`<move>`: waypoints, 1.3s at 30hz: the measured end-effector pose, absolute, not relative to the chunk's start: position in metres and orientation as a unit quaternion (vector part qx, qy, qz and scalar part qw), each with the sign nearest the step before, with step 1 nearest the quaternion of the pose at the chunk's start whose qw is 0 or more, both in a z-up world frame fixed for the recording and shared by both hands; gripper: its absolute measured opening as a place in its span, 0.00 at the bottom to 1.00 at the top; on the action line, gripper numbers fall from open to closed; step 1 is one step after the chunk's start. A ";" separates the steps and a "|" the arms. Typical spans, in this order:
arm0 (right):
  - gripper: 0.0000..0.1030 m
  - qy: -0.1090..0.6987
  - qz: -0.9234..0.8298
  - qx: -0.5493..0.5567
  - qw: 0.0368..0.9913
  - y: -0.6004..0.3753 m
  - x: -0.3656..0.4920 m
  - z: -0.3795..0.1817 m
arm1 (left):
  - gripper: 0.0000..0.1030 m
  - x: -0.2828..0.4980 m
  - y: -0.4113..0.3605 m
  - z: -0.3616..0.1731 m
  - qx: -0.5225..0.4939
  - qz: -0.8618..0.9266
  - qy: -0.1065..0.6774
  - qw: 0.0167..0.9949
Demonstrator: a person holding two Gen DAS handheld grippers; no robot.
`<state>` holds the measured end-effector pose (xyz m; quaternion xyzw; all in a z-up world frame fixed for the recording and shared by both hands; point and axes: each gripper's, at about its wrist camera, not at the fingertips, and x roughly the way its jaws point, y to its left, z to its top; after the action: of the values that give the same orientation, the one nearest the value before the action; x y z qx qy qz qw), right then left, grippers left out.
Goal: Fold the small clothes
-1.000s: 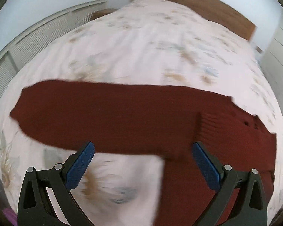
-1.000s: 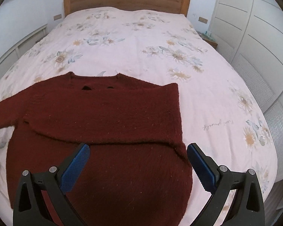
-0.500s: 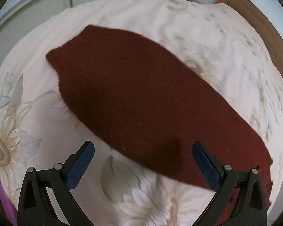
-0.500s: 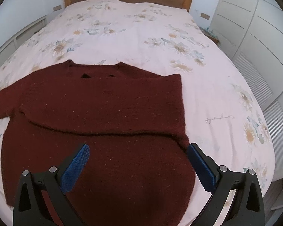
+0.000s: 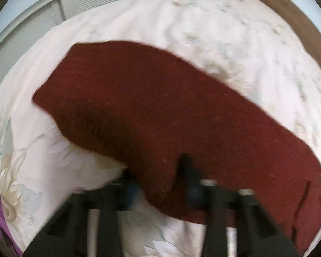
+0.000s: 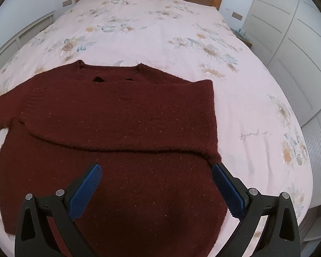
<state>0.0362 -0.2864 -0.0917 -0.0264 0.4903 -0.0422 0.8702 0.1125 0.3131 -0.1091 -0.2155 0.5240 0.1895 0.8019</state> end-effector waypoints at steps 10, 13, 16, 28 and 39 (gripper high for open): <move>1.00 0.476 -0.038 -0.018 0.878 -0.303 0.031 -0.086 | 0.12 0.103 0.256 -0.051 -0.143 0.125 0.526 0.829; 1.00 0.469 -0.035 -0.023 0.882 -0.309 0.031 -0.082 | 0.12 0.100 0.217 -0.034 -0.121 0.100 0.526 0.836; 1.00 0.465 -0.036 -0.027 0.884 -0.319 0.034 -0.078 | 0.12 0.102 0.178 -0.020 -0.105 0.069 0.526 0.841; 1.00 0.444 -0.050 -0.006 0.895 -0.360 0.036 -0.059 | 0.12 0.164 0.001 -0.009 -0.016 -0.047 0.510 0.859; 1.00 0.457 -0.056 0.016 0.888 -0.372 0.038 -0.073 | 0.12 0.188 -0.126 -0.055 0.054 -0.131 0.523 0.841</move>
<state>0.0384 -0.3724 -0.0731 0.0163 0.4568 -0.0561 0.8877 0.1879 -0.1261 -0.0550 0.0540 0.5228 -0.1309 0.8406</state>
